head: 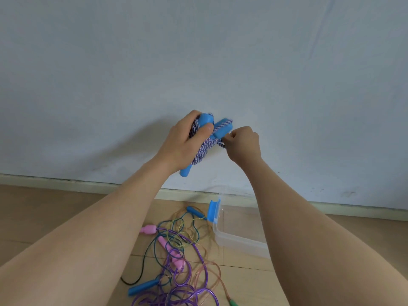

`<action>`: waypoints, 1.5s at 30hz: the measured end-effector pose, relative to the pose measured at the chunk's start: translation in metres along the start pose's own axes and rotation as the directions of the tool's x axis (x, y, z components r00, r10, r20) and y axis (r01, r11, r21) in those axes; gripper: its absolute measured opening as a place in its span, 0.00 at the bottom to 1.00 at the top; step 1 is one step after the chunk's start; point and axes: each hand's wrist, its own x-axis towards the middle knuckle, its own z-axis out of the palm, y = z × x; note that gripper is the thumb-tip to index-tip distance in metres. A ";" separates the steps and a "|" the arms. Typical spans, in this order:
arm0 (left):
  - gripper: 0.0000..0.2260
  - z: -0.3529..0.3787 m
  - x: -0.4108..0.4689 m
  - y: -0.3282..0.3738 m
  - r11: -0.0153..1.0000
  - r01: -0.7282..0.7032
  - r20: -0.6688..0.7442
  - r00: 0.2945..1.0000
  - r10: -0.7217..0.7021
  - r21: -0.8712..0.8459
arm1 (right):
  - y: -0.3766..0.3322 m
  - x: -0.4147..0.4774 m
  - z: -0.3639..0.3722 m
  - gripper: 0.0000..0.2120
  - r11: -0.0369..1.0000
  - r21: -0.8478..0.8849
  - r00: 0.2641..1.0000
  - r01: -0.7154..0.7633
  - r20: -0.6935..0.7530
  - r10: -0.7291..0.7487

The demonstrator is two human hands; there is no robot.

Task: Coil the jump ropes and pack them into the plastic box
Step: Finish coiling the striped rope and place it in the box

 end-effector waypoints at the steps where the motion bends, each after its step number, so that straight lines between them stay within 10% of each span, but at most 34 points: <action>1: 0.06 0.002 0.003 0.002 0.990 0.074 0.016 0.997 -0.072 -0.122 | 0.000 0.000 0.003 0.27 1.000 0.013 1.000 -0.008 -0.009 0.008; 6: 0.21 -0.006 0.009 -0.018 0.954 0.294 -0.034 0.955 -0.296 -0.050 | -0.003 -0.004 0.002 0.31 0.978 0.183 0.988 -0.100 0.133 0.076; 12: 0.16 -0.015 0.004 -0.040 0.935 0.302 0.022 0.950 -0.311 0.187 | -0.001 -0.014 -0.001 0.21 0.884 0.432 0.896 -0.177 0.442 -0.036; 21: 0.12 -0.010 0.000 -0.042 0.878 0.479 0.321 0.835 -0.447 -0.022 | 0.006 -0.006 0.000 0.14 0.839 0.519 0.906 -0.163 0.415 -0.081; 29: 0.14 -0.014 0.000 -0.048 0.849 0.521 0.319 0.823 -0.471 -0.092 | 0.003 -0.001 0.002 0.13 0.655 0.693 0.926 -0.300 0.377 0.025; 45: 0.08 -0.011 0.005 -0.051 0.872 0.489 0.159 0.862 -0.481 -0.015 | -0.015 -0.013 0.013 0.07 0.931 0.363 0.925 0.034 0.340 -0.167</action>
